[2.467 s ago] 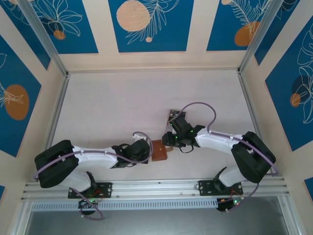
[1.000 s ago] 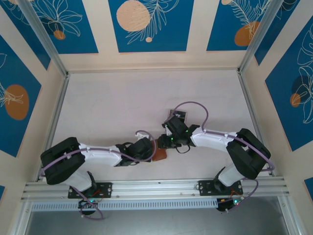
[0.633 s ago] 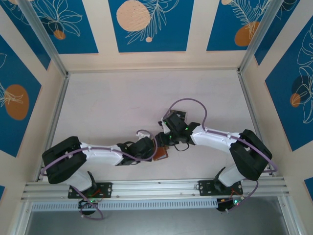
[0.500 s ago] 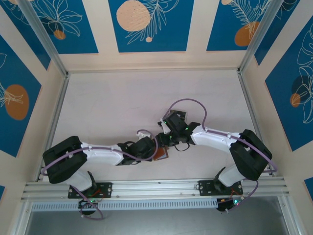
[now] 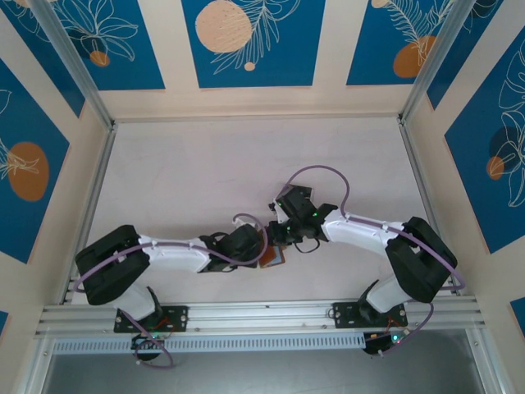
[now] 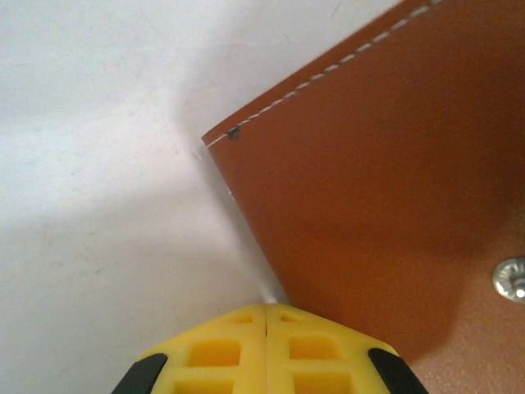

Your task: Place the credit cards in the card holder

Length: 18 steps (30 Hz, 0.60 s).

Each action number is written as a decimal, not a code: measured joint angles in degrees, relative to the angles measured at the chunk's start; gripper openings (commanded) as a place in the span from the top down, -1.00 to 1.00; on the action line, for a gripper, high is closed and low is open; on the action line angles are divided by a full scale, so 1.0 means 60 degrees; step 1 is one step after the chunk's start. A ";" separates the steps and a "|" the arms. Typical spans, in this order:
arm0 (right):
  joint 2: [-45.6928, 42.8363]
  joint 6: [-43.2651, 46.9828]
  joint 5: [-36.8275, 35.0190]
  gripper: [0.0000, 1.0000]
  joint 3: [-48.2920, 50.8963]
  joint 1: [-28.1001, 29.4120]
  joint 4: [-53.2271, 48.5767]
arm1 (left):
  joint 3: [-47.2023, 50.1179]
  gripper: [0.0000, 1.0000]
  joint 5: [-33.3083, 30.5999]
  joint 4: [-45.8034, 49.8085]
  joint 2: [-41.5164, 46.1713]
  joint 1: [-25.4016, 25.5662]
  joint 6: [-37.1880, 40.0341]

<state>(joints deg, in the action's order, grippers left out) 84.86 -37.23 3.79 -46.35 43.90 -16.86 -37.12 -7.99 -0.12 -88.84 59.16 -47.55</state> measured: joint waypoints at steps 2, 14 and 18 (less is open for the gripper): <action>-0.0040 -0.0040 -0.0350 0.88 -0.0098 0.0040 -0.0310 | 0.0146 0.70 0.0062 -0.0189 0.0120 -0.0055 0.0000; 0.0474 -0.0080 -0.3311 0.92 -0.1814 0.1042 -0.2565 | 0.1344 0.44 -0.0459 0.1304 0.3555 -0.0306 -0.0262; 0.1388 -0.0084 -0.3952 0.71 -0.2747 0.1577 -0.3169 | 0.1355 0.41 -0.0681 0.2167 0.4528 -0.0477 -0.0262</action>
<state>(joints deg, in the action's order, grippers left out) 93.19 -37.74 -19.92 -62.83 53.36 -35.88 -28.99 -12.08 12.88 -61.67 56.29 -49.12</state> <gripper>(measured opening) 0.084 0.285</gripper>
